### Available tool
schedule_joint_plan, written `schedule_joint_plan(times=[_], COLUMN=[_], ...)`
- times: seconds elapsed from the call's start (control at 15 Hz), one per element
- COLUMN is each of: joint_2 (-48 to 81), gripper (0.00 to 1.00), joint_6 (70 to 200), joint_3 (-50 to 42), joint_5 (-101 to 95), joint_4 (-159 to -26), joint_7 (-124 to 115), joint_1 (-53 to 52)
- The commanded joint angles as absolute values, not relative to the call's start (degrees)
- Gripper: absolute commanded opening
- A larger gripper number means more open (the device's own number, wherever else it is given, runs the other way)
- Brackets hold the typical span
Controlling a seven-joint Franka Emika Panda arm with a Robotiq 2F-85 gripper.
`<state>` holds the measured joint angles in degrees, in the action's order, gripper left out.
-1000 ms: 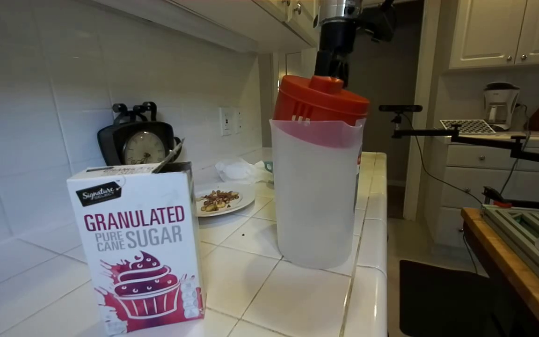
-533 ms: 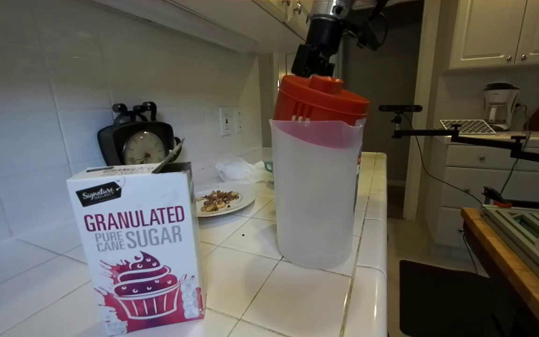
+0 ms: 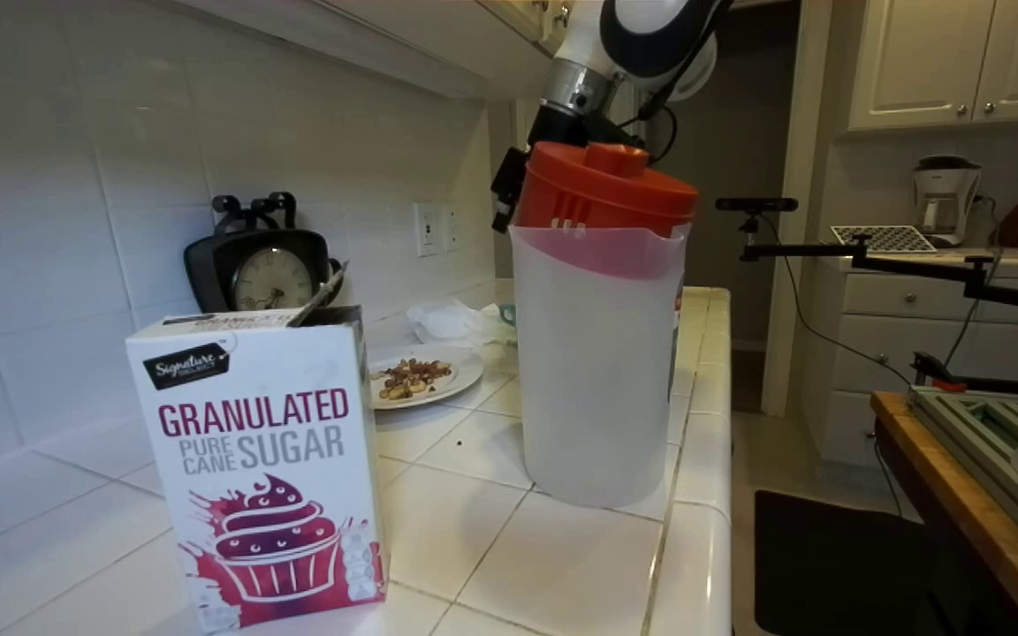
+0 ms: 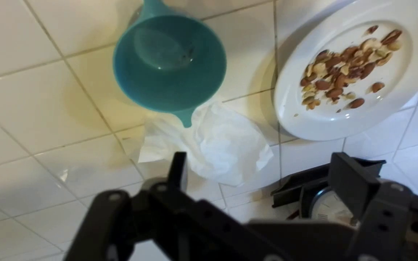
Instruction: Wipe four tiles of the counter using the serviette
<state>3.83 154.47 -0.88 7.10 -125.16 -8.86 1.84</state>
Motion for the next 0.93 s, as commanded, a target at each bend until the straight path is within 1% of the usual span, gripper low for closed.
schedule_joint_plan(times=[0.0,0.4,0.47,0.87], joint_2=[11.27,23.07,19.87,21.05], gripper=[1.00,1.00,1.00,1.00], joint_6=[153.40,150.28,152.88,153.09], joint_3=[-2.40,-5.78,-4.10,-4.16], joint_5=[5.62,0.15,2.90,3.16], joint_4=[-116.40,-103.44,-108.12,-106.99], joint_7=[-10.13,-14.23,-11.19,-11.47], joint_1=[2.30,0.32,1.68,1.77])
